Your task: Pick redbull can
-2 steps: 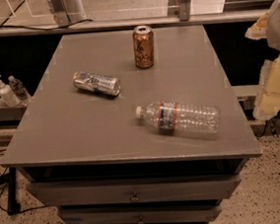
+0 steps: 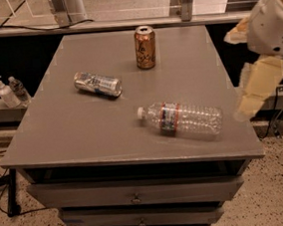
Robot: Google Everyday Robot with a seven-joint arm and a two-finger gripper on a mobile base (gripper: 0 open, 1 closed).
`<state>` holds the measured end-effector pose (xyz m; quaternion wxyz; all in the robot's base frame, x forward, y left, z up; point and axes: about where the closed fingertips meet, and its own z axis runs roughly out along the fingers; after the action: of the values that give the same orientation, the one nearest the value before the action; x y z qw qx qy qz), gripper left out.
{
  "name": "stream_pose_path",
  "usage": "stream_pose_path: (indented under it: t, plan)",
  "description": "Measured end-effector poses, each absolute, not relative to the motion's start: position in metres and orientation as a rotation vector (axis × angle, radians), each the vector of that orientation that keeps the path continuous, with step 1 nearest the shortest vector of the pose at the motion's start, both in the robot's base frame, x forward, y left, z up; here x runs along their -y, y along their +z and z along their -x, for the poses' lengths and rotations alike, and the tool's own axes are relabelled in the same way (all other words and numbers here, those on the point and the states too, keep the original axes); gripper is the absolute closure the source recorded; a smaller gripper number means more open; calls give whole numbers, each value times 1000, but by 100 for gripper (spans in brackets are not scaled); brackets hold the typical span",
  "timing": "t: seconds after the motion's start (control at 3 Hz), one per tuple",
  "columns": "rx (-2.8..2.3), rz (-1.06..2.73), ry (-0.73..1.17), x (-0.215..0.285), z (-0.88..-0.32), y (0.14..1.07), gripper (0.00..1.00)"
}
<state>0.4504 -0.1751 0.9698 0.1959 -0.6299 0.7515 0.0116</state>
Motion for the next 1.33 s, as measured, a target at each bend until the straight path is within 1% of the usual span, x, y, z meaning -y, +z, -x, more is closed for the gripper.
stream_pose_path:
  t: [0.33, 0.67, 1.0, 1.33]
  plan:
    - [-1925, 1824, 250, 104, -461, 955, 0]
    - [-1779, 1854, 401, 44, -469, 952, 0]
    - [-1688, 1869, 471, -11, -479, 947, 0]
    - [-1688, 1869, 471, -11, -479, 948, 0]
